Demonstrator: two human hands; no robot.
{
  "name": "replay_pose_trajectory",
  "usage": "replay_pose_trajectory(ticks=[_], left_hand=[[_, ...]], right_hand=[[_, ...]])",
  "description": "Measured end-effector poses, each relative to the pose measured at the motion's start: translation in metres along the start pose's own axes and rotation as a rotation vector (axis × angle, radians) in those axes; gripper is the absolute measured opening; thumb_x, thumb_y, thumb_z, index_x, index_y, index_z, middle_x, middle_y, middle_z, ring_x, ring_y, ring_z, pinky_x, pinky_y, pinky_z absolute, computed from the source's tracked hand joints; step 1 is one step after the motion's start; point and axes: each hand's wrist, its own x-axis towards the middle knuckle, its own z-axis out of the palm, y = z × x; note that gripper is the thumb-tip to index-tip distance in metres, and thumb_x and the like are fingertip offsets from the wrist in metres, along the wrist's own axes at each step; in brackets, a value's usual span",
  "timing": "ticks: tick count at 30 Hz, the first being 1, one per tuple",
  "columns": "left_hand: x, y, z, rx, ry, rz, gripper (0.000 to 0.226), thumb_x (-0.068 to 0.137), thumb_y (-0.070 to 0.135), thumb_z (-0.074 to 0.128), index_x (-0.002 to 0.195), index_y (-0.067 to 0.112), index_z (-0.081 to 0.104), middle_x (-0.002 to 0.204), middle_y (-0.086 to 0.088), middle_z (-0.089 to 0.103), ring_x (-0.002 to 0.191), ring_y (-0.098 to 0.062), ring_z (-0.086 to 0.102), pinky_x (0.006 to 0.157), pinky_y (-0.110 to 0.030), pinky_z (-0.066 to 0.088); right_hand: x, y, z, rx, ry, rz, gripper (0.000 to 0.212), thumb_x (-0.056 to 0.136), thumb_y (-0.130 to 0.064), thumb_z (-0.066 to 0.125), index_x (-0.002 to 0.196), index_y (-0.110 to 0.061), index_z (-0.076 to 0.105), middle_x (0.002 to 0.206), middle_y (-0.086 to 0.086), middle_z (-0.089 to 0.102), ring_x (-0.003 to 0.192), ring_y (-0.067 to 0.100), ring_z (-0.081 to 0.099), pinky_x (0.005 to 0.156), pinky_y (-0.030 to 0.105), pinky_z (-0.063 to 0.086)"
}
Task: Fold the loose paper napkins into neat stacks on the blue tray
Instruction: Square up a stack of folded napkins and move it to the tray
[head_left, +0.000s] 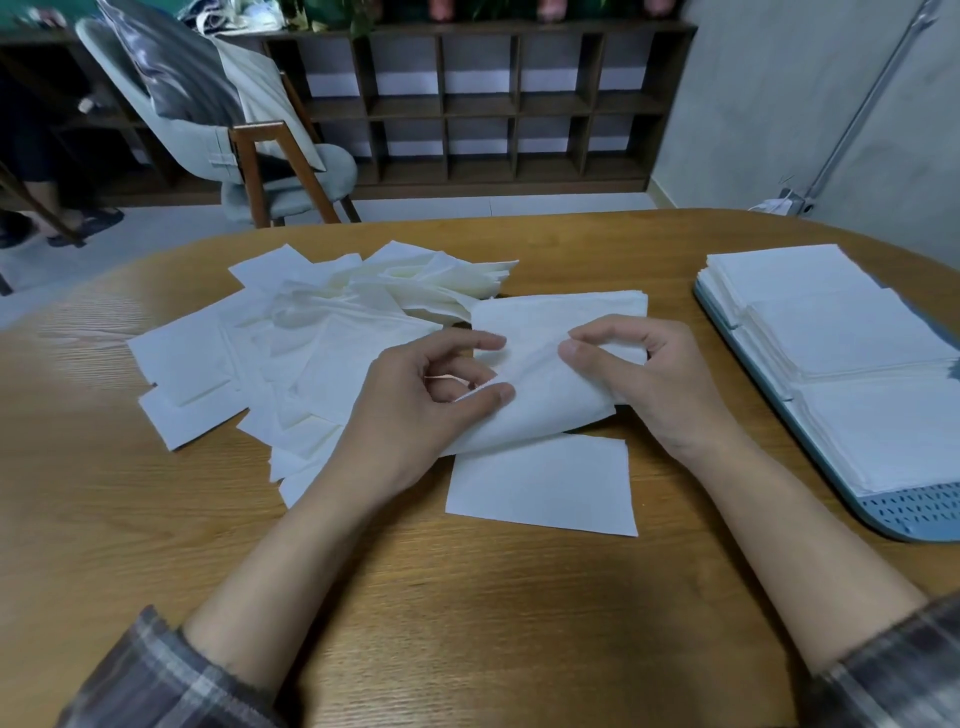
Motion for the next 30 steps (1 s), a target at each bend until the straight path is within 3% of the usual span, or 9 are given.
replay_pose_trajectory(ticks=[3,6,9,13,19,23,26,30], left_hand=[[0.000,0.004,-0.001,-0.063,-0.076,-0.081,0.012,0.085,0.017,0.087,0.094,0.024,0.083,0.090,-0.001,0.080,0.075,-0.018,0.075,0.074,-0.024,0.054],[-0.001,0.005,0.000,-0.105,-0.092,-0.096,0.007,0.086,0.015,0.086,0.088,0.021,0.083,0.087,-0.010,0.080,0.076,-0.019,0.073,0.074,-0.029,0.053],[-0.002,0.000,0.000,0.101,-0.096,0.055,0.007,0.088,0.020,0.085,0.086,0.026,0.083,0.086,0.006,0.078,0.068,-0.006,0.064,0.071,-0.019,0.046],[-0.001,-0.007,0.001,0.324,-0.099,0.327,0.006,0.089,0.021,0.084,0.092,0.026,0.083,0.108,0.013,0.073,0.104,-0.012,0.067,0.077,-0.017,0.044],[-0.002,-0.010,0.001,0.335,0.006,0.440,0.007,0.091,0.019,0.083,0.097,0.020,0.086,0.093,0.012,0.078,0.087,-0.011,0.068,0.073,-0.020,0.047],[-0.002,-0.012,0.001,0.370,0.012,0.435,0.003,0.093,0.018,0.081,0.094,0.019,0.083,0.091,0.015,0.078,0.088,-0.002,0.070,0.077,-0.013,0.047],[-0.002,-0.008,0.001,0.343,0.021,0.466,0.002,0.095,0.016,0.078,0.095,0.016,0.079,0.102,0.010,0.077,0.101,-0.008,0.071,0.089,-0.019,0.051],[-0.002,-0.002,0.002,0.112,0.041,0.284,0.004,0.096,0.016,0.077,0.094,0.019,0.077,0.090,0.009,0.076,0.087,-0.013,0.072,0.079,-0.031,0.056]], right_hand=[[-0.001,-0.001,0.000,0.109,-0.032,0.031,0.011,0.085,-0.027,0.081,0.091,-0.018,0.082,0.097,-0.007,0.079,0.098,0.007,0.072,0.085,0.023,0.049],[0.000,-0.002,0.000,0.153,-0.062,0.063,0.015,0.088,-0.029,0.077,0.092,-0.016,0.082,0.099,-0.004,0.080,0.095,0.010,0.073,0.080,0.023,0.051],[0.000,-0.003,0.001,0.098,-0.066,0.046,0.014,0.098,-0.024,0.071,0.096,-0.017,0.083,0.103,-0.007,0.080,0.099,0.005,0.072,0.083,0.016,0.050],[0.001,-0.004,0.002,-0.002,-0.063,0.005,0.025,0.095,-0.037,0.071,0.104,-0.017,0.083,0.110,-0.011,0.080,0.114,0.002,0.068,0.100,0.018,0.045],[0.000,-0.005,0.002,-0.019,-0.022,-0.066,0.032,0.095,-0.047,0.071,0.107,-0.019,0.082,0.114,-0.013,0.078,0.118,0.000,0.066,0.102,0.010,0.043],[0.001,-0.004,0.001,-0.041,0.019,-0.082,0.034,0.095,-0.048,0.068,0.106,-0.019,0.082,0.114,-0.014,0.078,0.118,0.000,0.066,0.102,0.010,0.043],[0.000,-0.005,0.002,-0.047,0.015,-0.100,0.030,0.096,-0.044,0.070,0.108,-0.019,0.081,0.114,-0.013,0.078,0.118,0.000,0.066,0.101,0.009,0.043],[-0.001,-0.007,0.001,-0.054,-0.068,-0.119,0.032,0.092,-0.048,0.073,0.109,-0.022,0.081,0.115,-0.014,0.078,0.119,0.001,0.066,0.102,0.012,0.043]])
